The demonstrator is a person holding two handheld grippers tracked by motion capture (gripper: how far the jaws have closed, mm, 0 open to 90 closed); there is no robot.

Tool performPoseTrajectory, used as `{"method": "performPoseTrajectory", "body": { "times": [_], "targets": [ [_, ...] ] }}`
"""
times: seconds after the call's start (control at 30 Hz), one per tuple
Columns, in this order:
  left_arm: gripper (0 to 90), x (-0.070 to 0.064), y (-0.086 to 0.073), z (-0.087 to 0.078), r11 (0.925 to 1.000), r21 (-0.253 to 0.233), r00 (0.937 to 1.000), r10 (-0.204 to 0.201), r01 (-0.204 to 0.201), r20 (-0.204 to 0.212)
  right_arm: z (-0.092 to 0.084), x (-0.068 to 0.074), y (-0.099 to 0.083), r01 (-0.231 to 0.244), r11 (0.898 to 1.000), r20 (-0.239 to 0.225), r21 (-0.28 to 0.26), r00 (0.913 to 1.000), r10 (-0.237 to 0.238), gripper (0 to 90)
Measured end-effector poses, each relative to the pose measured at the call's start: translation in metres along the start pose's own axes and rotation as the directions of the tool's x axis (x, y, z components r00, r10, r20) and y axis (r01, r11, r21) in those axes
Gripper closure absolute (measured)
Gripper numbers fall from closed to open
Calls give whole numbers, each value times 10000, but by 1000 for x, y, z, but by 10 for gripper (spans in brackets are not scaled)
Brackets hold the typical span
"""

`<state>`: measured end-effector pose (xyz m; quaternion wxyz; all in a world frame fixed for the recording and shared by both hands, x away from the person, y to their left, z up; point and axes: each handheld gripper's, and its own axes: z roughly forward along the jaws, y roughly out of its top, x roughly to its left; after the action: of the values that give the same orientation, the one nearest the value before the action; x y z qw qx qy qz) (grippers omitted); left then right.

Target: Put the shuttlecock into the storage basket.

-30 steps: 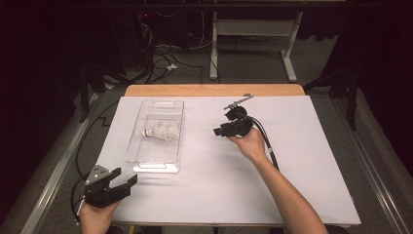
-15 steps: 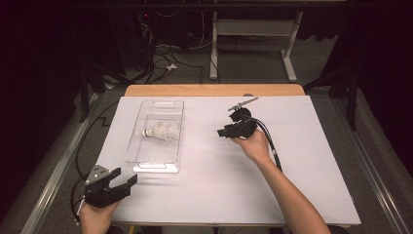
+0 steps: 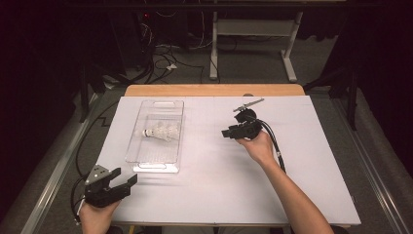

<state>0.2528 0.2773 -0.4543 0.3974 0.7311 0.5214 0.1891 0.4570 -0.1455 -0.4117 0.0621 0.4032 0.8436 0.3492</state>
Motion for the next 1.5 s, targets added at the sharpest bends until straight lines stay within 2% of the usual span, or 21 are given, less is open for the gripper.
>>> {"method": "performPoseTrajectory", "body": {
  "times": [0.97, 1.5],
  "targets": [
    [322, 1, 0, 0, 10000, -19, 10000, -93, 93, 1, -11, -16, -20, -410, 9991, 171, -139, 9990, 413, 587],
    [321, 1, 0, 0, 9999, -27, 9999, -107, 107, -32, -18, -21, -29, -448, 9987, 345, -222, 9984, 456, 586]
  ]
}}
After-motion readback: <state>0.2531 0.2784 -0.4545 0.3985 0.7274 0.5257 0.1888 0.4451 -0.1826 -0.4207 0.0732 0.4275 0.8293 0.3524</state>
